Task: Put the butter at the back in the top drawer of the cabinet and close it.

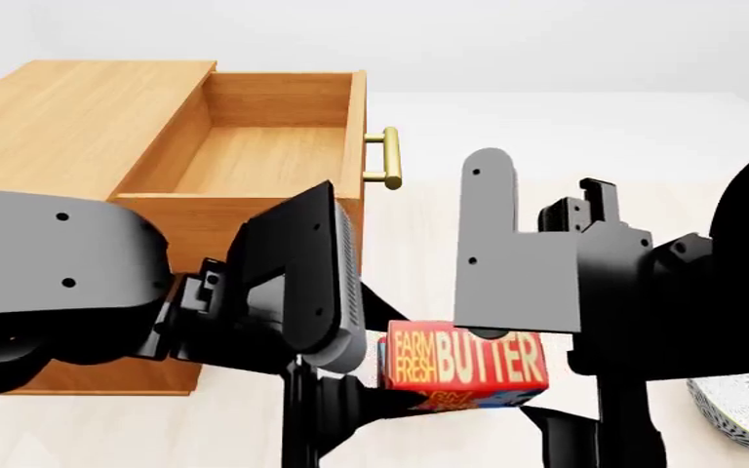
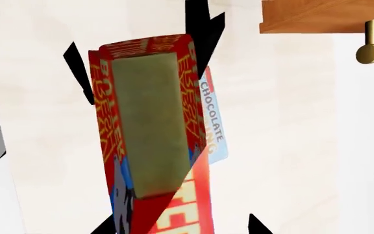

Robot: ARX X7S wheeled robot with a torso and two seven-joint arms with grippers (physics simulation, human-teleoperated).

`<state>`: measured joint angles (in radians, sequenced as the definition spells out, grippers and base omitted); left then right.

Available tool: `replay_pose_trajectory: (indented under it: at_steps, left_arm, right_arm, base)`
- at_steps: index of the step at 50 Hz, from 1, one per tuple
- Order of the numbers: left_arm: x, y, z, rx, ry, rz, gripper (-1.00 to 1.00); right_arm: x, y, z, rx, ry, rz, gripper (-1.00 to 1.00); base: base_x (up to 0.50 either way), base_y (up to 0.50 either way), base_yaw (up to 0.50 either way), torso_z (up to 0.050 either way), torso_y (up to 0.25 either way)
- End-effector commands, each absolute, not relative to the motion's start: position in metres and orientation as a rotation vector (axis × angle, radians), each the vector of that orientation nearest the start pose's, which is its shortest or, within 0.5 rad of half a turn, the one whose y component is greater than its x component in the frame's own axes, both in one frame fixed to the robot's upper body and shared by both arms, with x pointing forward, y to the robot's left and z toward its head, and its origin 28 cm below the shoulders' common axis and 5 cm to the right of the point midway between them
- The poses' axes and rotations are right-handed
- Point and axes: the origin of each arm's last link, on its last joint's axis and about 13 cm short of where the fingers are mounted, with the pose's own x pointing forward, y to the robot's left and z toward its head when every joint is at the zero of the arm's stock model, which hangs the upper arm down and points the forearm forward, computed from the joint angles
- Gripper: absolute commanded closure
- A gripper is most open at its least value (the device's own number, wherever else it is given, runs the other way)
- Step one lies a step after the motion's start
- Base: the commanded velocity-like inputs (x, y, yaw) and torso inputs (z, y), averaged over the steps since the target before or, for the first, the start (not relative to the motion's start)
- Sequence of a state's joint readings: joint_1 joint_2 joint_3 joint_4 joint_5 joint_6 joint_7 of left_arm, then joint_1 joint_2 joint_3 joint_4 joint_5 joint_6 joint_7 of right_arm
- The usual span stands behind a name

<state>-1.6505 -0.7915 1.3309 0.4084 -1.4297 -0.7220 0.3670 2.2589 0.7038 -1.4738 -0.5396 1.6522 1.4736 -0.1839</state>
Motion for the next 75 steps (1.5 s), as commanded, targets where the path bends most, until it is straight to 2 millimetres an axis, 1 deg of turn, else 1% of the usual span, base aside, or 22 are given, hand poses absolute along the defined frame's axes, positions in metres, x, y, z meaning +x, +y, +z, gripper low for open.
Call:
replay_pose_trajectory:
  at_steps: [1, 13, 18, 22, 30, 36, 43, 48, 57, 62, 67, 75]
  left_arm:
    - [0.256, 0.213, 0.294, 0.479, 0.310, -1.347, 1.00]
    - [0.257, 0.229, 0.296, 0.457, 0.330, -1.284, 1.00]
    - [0.255, 0.235, 0.302, 0.448, 0.320, -1.247, 1.00]
    - [0.252, 0.238, 0.308, 0.440, 0.305, -1.218, 1.00]
    - [0.251, 0.245, 0.322, 0.367, 0.227, -1.130, 1.00]
    - [0.250, 0.249, 0.333, 0.311, 0.169, -1.056, 1.00]
    - [0.251, 0.250, 0.344, 0.280, 0.135, -0.962, 1.00]
    - [0.252, 0.249, 0.354, 0.253, 0.115, -0.909, 1.00]
    - [0.257, 0.248, 0.370, 0.232, 0.090, -0.833, 1.00]
    - [0.263, 0.247, 0.384, 0.222, 0.070, -0.776, 1.00]
    - [0.275, 0.247, 0.394, 0.219, 0.084, -0.724, 1.00]
    - [0.300, 0.245, 0.406, 0.203, 0.095, -0.646, 1.00]
  right_arm:
    - [0.201, -0.124, 0.368, -1.164, 0.739, 0.871, -1.00]
    - [0.204, -0.137, 0.363, -1.142, 0.776, 0.827, -1.00]
    - [0.203, -0.144, 0.364, -1.126, 0.776, 0.801, -1.00]
    - [0.204, -0.150, 0.364, -1.111, 0.753, 0.735, -1.00]
    - [0.207, -0.159, 0.355, -1.024, 0.595, 0.599, -1.00]
    - [0.209, -0.166, 0.345, -0.887, 0.470, 0.455, -1.00]
    - [0.212, -0.169, 0.329, -0.767, 0.398, 0.320, -1.00]
    - [0.207, -0.170, 0.319, -0.656, 0.318, 0.233, -1.00]
    - [0.188, -0.167, 0.289, -0.572, 0.201, 0.177, -1.00]
    - [0.180, -0.164, 0.278, -0.538, 0.149, 0.164, -1.00]
    - [0.171, -0.163, 0.271, -0.494, 0.110, 0.173, -1.00]
    - [0.157, -0.165, 0.269, -0.434, 0.033, 0.135, -1.00]
  base:
    - [0.00, 0.00, 0.00, 0.000, 0.000]
    - [0.00, 0.00, 0.00, 0.000, 0.001]
    - [0.00, 0.00, 0.00, 0.000, 0.002]
    - [0.00, 0.00, 0.00, 0.003, 0.000]
    - [0.00, 0.00, 0.00, 0.000, 0.001]
    - [0.00, 0.00, 0.00, 0.000, 0.002]
    - [0.00, 0.00, 0.00, 0.001, 0.000]
    - [0.00, 0.00, 0.00, 0.000, 0.002]
    - [0.00, 0.00, 0.00, 0.000, 0.001]
    - [0.00, 0.00, 0.00, 0.000, 0.000]
    - [0.00, 0.00, 0.00, 0.002, 0.002]
    - [0.00, 0.00, 0.00, 0.000, 0.001]
